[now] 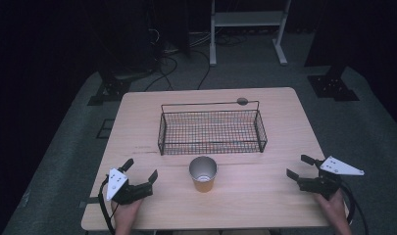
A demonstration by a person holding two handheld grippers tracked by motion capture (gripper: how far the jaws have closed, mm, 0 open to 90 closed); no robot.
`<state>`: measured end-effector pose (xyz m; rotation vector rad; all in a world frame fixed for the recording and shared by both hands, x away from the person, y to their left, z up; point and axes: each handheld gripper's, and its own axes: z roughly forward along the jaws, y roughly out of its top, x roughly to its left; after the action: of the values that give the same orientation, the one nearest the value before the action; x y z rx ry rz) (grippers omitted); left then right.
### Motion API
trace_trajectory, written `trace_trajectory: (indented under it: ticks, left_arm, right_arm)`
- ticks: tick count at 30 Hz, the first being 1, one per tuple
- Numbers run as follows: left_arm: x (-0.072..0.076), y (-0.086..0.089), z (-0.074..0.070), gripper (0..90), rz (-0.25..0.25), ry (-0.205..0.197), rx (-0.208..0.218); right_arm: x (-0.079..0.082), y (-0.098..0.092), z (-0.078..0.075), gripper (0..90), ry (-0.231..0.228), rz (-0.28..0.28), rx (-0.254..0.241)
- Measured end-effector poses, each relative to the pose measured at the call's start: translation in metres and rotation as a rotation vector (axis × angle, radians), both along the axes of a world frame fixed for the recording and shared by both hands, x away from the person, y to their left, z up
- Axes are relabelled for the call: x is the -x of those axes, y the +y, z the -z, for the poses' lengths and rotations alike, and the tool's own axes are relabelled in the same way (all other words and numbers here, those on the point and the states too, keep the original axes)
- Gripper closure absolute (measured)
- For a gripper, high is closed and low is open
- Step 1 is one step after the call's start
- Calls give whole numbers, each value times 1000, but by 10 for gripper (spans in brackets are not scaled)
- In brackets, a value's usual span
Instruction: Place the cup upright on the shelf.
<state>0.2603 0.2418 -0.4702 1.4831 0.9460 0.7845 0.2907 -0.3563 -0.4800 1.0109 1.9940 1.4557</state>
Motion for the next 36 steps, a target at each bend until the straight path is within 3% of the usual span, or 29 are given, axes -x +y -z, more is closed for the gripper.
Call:
trace_trajectory:
  ticks: [6,8,17,36]
  left_arm:
    - [1,-2,-1,22,2,-8,-15]
    - [1,-3,-2,22,24,-10,5]
    - [4,-7,-4,22,74,-27,13]
    - [7,-16,-5,19,135,-34,-14]
  right_arm:
    - [0,0,0,137,1,3,-1]
    - [0,0,0,136,0,4,2]
    - [0,1,0,136,3,7,7]
    - [0,1,0,136,5,8,12]
